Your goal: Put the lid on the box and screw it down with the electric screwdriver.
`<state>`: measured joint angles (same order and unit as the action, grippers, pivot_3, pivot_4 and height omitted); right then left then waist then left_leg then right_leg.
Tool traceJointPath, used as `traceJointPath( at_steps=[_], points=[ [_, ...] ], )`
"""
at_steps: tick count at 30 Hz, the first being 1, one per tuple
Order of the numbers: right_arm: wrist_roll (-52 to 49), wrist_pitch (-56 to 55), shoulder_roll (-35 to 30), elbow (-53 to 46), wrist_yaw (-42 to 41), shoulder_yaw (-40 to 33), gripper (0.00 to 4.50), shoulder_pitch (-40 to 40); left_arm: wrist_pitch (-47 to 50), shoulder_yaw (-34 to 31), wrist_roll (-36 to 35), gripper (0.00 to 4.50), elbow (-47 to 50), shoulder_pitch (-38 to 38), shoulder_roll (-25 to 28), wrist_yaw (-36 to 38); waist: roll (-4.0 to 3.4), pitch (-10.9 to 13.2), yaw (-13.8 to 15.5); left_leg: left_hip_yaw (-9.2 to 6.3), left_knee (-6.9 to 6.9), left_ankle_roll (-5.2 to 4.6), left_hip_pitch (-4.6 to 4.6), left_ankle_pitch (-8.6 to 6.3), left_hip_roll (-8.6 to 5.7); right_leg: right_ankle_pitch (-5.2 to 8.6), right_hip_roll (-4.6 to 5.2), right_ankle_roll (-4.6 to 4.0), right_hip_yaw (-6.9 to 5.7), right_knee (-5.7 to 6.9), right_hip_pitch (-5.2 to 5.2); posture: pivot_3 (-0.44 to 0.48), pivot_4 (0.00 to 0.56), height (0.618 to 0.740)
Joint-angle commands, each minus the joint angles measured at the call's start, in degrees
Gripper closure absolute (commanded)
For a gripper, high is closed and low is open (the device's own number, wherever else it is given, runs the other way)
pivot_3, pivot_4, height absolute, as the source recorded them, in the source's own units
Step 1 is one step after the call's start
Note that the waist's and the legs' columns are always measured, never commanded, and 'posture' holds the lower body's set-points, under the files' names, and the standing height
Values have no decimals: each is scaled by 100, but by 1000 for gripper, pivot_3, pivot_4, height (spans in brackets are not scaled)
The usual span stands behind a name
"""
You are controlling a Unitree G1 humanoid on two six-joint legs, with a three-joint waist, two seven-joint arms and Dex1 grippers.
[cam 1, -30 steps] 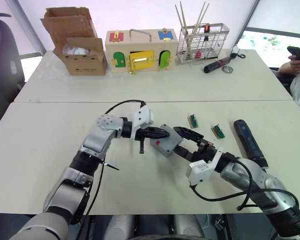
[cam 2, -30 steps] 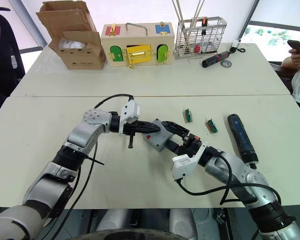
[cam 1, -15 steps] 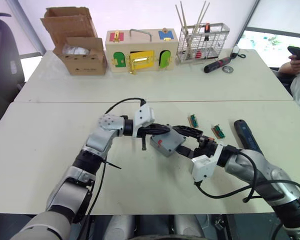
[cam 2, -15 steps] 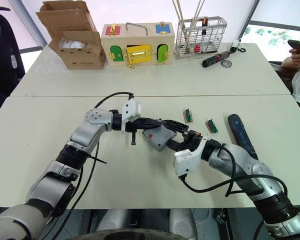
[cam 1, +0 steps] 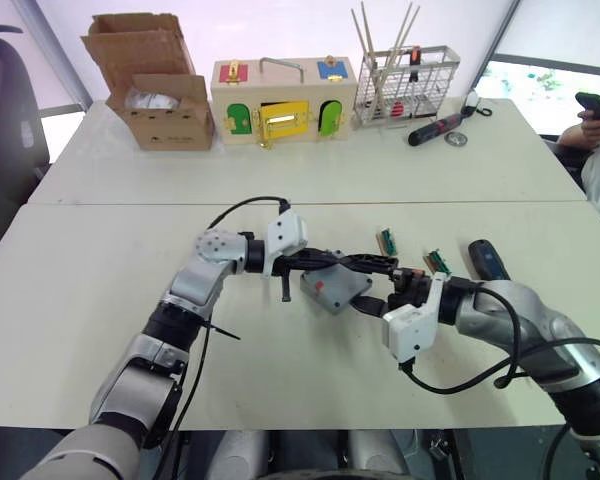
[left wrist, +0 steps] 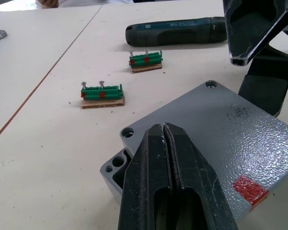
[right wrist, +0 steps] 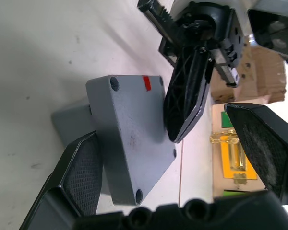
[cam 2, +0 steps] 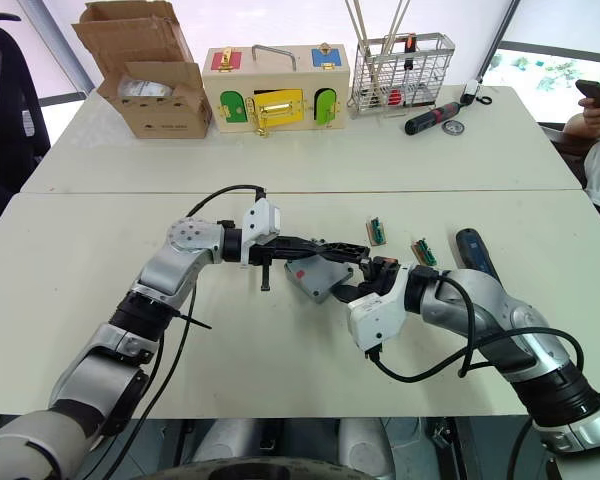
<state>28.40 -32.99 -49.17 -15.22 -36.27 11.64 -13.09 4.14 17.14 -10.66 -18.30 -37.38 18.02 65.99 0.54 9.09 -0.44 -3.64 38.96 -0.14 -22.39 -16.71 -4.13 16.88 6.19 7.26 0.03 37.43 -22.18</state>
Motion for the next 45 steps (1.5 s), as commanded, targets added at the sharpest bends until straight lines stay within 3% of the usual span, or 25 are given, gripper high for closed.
traceJointPath(
  at_steps=[1,20,34,35,42,45],
  points=[
    [-189,2,-91,-11,-48,-185,31,-147,121,178,260,4500,-177,182,74,-6,0,0,-1,0,0,0,0,0,0,0,0,0,0,0,0,0,150,740],
    [-450,185,-232,1,-175,-416,31,-45,105,152,270,4500,-236,154,73,-43,0,0,2,0,-2,0,-1,0,0,0,1,0,0,-4,0,0,150,740],
    [-832,525,-338,-421,-352,-814,31,456,-2,181,327,4500,-371,130,93,-20,0,0,9,0,-4,-1,-1,-1,0,0,1,0,0,-9,1,0,150,740],
    [-946,589,-359,-533,-371,-951,570,582,-14,183,330,4500,-377,127,94,-16,0,0,8,0,-4,-1,-1,-1,0,0,1,0,0,-10,1,0,150,740],
    [-2012,1762,-54,-1212,-454,-1556,2502,1408,-91,186,332,4500,-473,86,84,14,0,0,101,0,-6,-3,-2,-2,1,0,1,0,1,-14,3,0,150,740],
    [-2913,3066,290,-1774,-608,-1507,3807,1855,-108,193,336,4500,-501,64,81,27,0,0,126,-1,-7,-4,-2,-2,2,0,2,0,1,-15,3,0,150,740]
  ],
)
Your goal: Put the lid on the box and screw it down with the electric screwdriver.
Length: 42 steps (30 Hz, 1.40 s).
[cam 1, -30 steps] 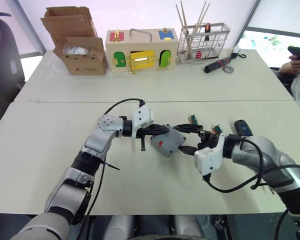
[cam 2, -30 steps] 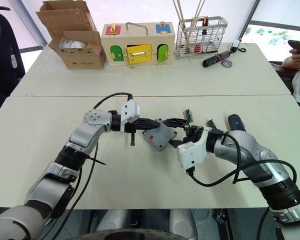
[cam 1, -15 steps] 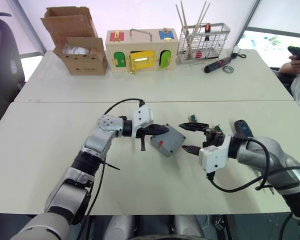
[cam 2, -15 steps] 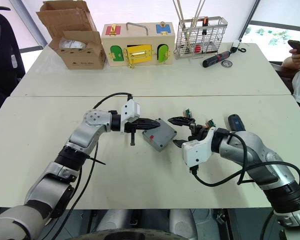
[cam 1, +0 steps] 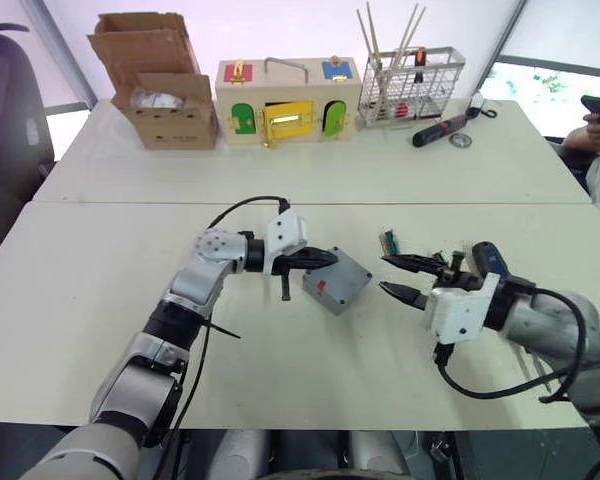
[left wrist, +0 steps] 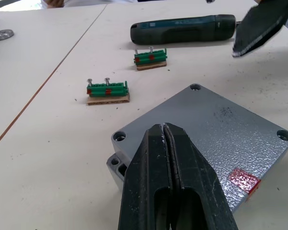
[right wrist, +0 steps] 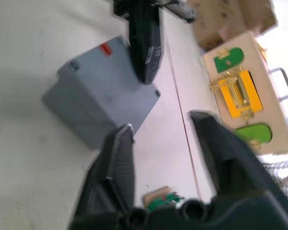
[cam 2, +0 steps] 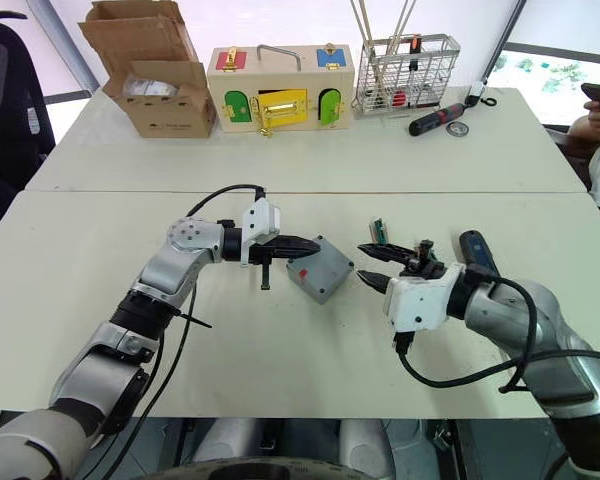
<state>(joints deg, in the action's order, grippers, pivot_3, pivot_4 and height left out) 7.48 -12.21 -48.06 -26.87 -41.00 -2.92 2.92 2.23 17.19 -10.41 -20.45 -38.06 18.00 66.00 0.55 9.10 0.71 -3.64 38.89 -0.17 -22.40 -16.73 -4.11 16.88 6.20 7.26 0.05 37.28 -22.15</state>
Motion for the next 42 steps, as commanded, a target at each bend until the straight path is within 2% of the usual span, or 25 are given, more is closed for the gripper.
traceJointPath(
  at_steps=[1,5,12,30,42],
  points=[
    [-1112,1452,228,-827,-235,12,4327,415,74,187,312,4500,-299,123,85,34,0,0,14,-1,0,0,0,0,-1,0,2,0,0,0,0,0,150,740],
    [-1489,2397,377,-1263,-269,210,4327,688,53,189,317,4500,-338,92,83,51,0,0,4,-1,1,-29,0,-16,-1,0,4,0,0,-6,5,0,150,740],
    [-1164,2744,701,-1160,30,644,4327,465,40,182,328,4500,-326,73,67,30,-1,0,7,-4,1,-31,0,-18,-3,0,5,0,-2,-6,3,0,150,740],
    [-792,2621,916,-703,193,946,4327,142,24,178,347,4500,-317,34,40,-1,-1,0,9,-4,1,-27,0,-17,-4,0,4,0,-4,-6,3,0,150,740],
    [-780,2571,963,-581,143,968,4327,-14,335,-50,66,4500,-75,-39,30,49,0,0,4,-4,0,-27,-1,-16,-4,0,4,0,-4,-7,1,0,150,740]
  ],
)
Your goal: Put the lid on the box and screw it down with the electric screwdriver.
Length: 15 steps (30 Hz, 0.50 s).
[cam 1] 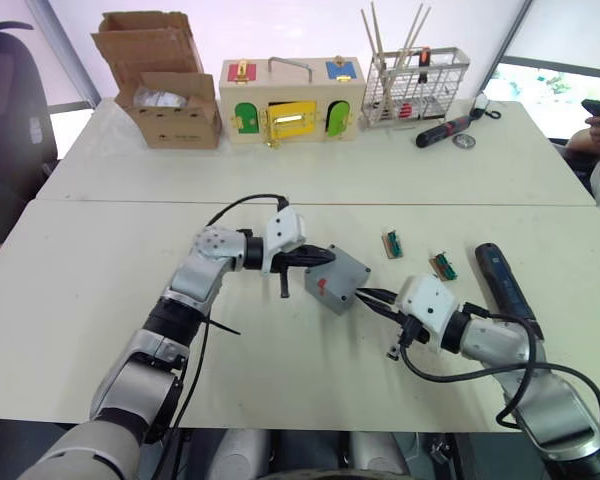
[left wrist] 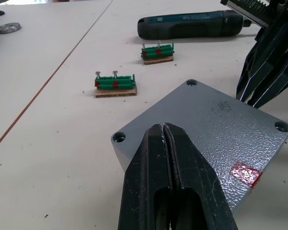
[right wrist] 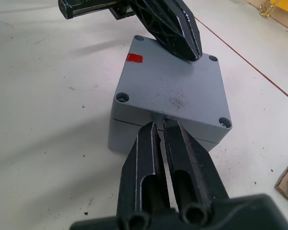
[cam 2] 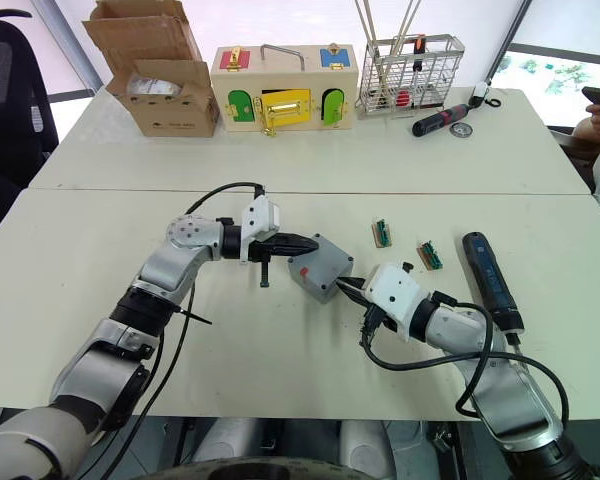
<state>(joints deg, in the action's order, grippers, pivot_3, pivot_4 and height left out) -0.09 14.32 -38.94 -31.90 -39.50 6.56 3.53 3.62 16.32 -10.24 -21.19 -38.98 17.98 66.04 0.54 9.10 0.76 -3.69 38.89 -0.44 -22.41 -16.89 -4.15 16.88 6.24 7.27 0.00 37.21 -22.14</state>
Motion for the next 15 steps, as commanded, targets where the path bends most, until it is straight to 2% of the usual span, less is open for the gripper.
traceJointPath(
  at_steps=[1,6,11,15],
  points=[
    [-30,-75,49,-82,-18,24,4327,-72,233,1,4,4500,52,39,22,53,0,0,-3,0,0,0,0,0,0,0,0,0,0,0,0,0,150,740],
    [-41,-45,38,-96,-51,14,4327,-47,664,-163,-431,4500,579,-6,-13,221,0,3,-6,0,-1,4,-8,2,0,0,0,0,0,0,-9,0,150,740],
    [-88,1,-15,-151,-55,-139,4327,10,1790,-635,-1268,4500,1160,-281,37,284,1,7,-6,0,-1,23,-24,13,0,0,0,0,1,1,-26,0,150,740],
    [-341,287,-99,-363,-139,-426,4327,146,2050,-1227,-1402,4500,678,-698,133,-254,1,8,-5,0,0,24,-26,14,0,0,0,0,0,1,-27,0,150,740]
  ],
)
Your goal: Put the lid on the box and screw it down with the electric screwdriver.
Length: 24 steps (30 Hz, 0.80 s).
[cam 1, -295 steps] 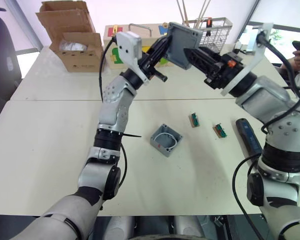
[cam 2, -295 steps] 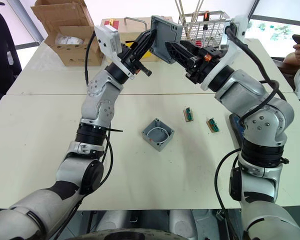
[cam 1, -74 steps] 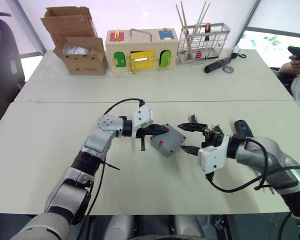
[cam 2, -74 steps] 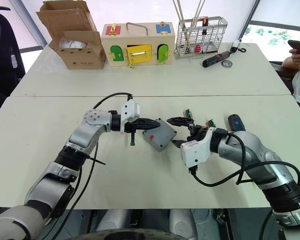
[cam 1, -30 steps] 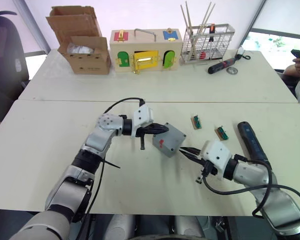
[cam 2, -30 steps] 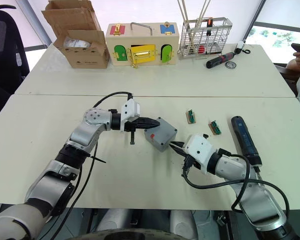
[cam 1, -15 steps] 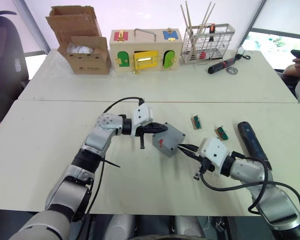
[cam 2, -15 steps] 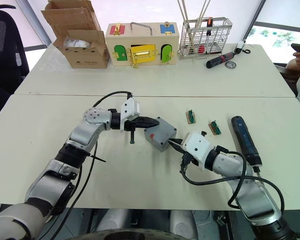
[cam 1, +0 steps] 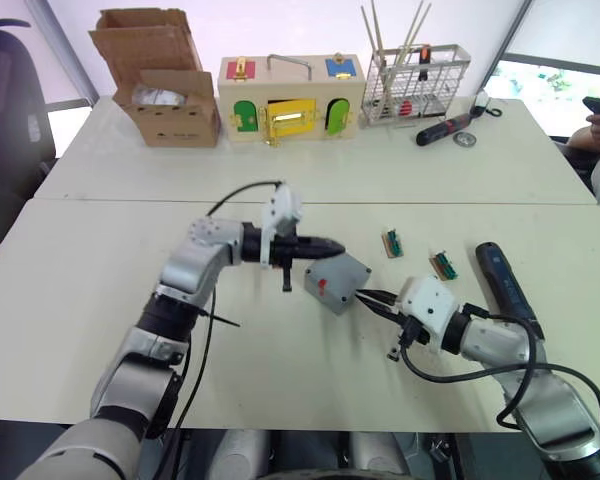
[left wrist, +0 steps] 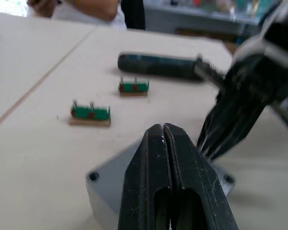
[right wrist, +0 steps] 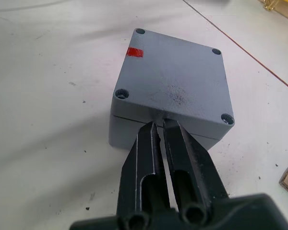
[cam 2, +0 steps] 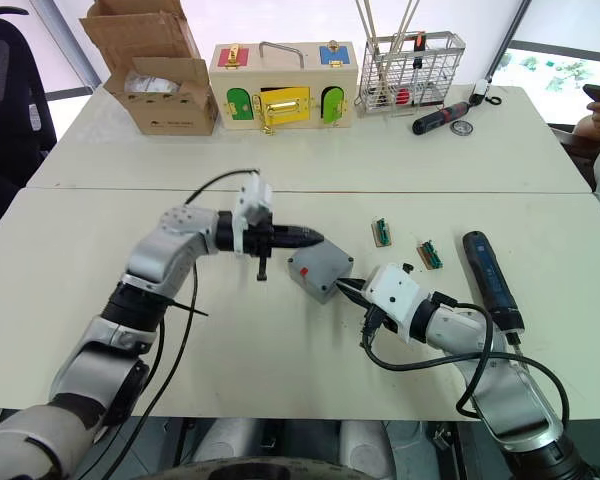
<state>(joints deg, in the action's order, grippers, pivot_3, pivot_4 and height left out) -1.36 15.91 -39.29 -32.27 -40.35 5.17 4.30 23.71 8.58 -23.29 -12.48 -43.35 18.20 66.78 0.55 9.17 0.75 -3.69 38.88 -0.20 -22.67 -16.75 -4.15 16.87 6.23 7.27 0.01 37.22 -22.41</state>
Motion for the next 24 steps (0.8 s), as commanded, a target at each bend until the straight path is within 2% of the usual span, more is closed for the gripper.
traceJointPath(
  at_steps=[1,5,10,17,24],
  points=[
    [-257,200,-54,-358,-54,-310,4327,113,-95,-485,44,4500,-402,-283,157,-438,0,0,-4,0,0,0,1,0,0,0,0,0,0,0,0,0,150,740],
    [-299,374,11,-353,-24,-235,4327,280,-1085,-244,964,4500,-1517,-276,326,-978,0,0,-3,1,-9,1,5,0,0,0,0,1,0,0,-1,0,150,740],
    [-278,479,94,-282,6,-67,4327,260,-1852,176,1510,4500,-2058,-65,270,-788,3,2,14,2,-7,1,-8,1,-1,0,0,1,-1,-1,-11,0,150,740],
    [5,371,132,60,109,240,4327,23,-2199,635,1824,4500,-2088,185,116,-322,3,1,-4,-1,14,2,-51,1,-4,-1,1,1,-2,2,-43,0,150,740],
    [133,166,135,390,135,283,4327,-199,-1869,689,1569,4500,-1323,524,219,352,1,1,-4,1,11,3,-59,2,-1,-1,0,1,-2,9,-59,0,150,740]
  ],
)
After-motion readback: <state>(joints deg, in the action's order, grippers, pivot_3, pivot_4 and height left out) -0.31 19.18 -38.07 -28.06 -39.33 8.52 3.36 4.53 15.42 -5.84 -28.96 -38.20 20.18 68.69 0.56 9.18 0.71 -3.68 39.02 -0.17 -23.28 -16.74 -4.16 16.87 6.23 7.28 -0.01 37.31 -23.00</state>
